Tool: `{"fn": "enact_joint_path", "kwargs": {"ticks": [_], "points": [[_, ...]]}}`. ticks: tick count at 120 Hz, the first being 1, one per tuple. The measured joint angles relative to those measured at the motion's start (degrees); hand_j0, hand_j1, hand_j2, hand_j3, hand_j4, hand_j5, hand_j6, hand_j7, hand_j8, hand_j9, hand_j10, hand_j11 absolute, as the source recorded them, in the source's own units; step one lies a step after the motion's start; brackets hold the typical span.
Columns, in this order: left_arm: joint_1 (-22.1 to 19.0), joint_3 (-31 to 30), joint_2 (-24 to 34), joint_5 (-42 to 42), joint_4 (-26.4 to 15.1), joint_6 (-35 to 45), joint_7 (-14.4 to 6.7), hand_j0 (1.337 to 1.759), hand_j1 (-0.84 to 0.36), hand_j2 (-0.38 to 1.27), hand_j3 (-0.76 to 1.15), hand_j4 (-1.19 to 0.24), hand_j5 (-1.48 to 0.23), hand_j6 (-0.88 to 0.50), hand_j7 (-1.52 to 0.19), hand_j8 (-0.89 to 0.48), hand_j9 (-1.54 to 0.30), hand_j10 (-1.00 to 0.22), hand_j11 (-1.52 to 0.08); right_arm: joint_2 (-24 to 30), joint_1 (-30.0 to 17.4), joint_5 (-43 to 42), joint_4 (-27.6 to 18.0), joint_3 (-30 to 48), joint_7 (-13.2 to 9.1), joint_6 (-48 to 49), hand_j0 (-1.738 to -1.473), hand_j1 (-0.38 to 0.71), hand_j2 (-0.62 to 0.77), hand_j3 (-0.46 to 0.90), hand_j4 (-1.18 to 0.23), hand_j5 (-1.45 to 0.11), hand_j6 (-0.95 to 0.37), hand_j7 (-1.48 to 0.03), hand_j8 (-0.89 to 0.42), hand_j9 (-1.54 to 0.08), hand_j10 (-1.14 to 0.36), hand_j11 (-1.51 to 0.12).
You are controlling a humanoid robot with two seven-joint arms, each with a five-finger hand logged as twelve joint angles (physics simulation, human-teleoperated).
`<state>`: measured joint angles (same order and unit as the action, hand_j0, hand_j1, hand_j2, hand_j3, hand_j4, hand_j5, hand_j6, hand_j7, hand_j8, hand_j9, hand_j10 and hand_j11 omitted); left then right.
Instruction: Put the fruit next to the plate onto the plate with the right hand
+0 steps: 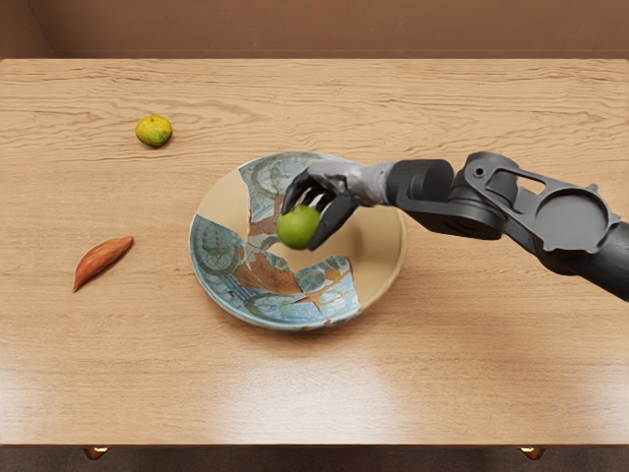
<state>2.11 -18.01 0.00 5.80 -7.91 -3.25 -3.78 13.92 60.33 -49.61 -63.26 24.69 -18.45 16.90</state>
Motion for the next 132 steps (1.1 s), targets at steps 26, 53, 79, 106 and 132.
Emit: {"fn": "enact_joint_path", "kwargs": {"ticks": [26, 53, 79, 106, 132], "points": [[0.0, 0.0, 0.0, 0.0, 0.0, 0.0, 0.0, 1.658, 0.06, 0.05, 0.0, -0.24, -0.32, -0.24, -0.32, -0.24, -0.32, -0.24, -0.32, 0.0, -0.1, 0.3, 0.9, 0.0, 0.1, -0.2, -1.658, 0.1, 0.0, 0.0, -0.55, -0.57, -0.35, -0.56, -0.35, -0.57, -0.4, -0.57], [0.0, 0.0, 0.0, 0.0, 0.0, 0.0, 0.0, 1.658, 0.06, 0.05, 0.0, -0.24, -0.32, -0.24, -0.32, -0.24, -0.32, -0.24, -0.32, 0.6, 0.0, 1.7, 0.8, 0.3, 0.1, -0.3, -1.658, 0.01, -0.03, 0.0, -0.36, -0.42, -0.3, -0.42, -0.3, -0.42, -0.31, -0.42], [0.0, 0.0, 0.0, 0.0, 0.0, 0.0, 0.0, 1.658, 0.06, 0.05, 0.0, -0.24, -0.32, -0.24, -0.32, -0.24, -0.32, -0.24, -0.32, 8.2, 0.0, 12.6, -5.5, 0.8, 0.5, -0.2, -1.658, -0.15, -0.02, 0.0, -0.19, -0.23, -0.17, -0.23, -0.17, -0.23, -0.17, -0.23], [0.0, 0.0, 0.0, 0.0, 0.0, 0.0, 0.0, 1.658, 0.06, 0.05, 0.0, -0.24, -0.32, -0.24, -0.32, -0.24, -0.32, -0.24, -0.32, 18.8, -0.2, 28.7, -10.2, 1.5, 0.8, 7.5, -1.658, -0.25, -0.01, 0.0, -0.09, -0.12, -0.09, -0.11, -0.09, -0.12, -0.09, -0.12], [0.0, 0.0, 0.0, 0.0, 0.0, 0.0, 0.0, 1.658, 0.06, 0.05, 0.0, -0.24, -0.32, -0.24, -0.32, -0.24, -0.32, -0.24, -0.32, 29.4, -2.6, 44.9, -10.3, 1.5, 0.8, 16.6, -1.658, -0.28, -0.01, 0.0, -0.06, -0.08, -0.06, -0.07, -0.06, -0.08, -0.06, -0.07]]}}
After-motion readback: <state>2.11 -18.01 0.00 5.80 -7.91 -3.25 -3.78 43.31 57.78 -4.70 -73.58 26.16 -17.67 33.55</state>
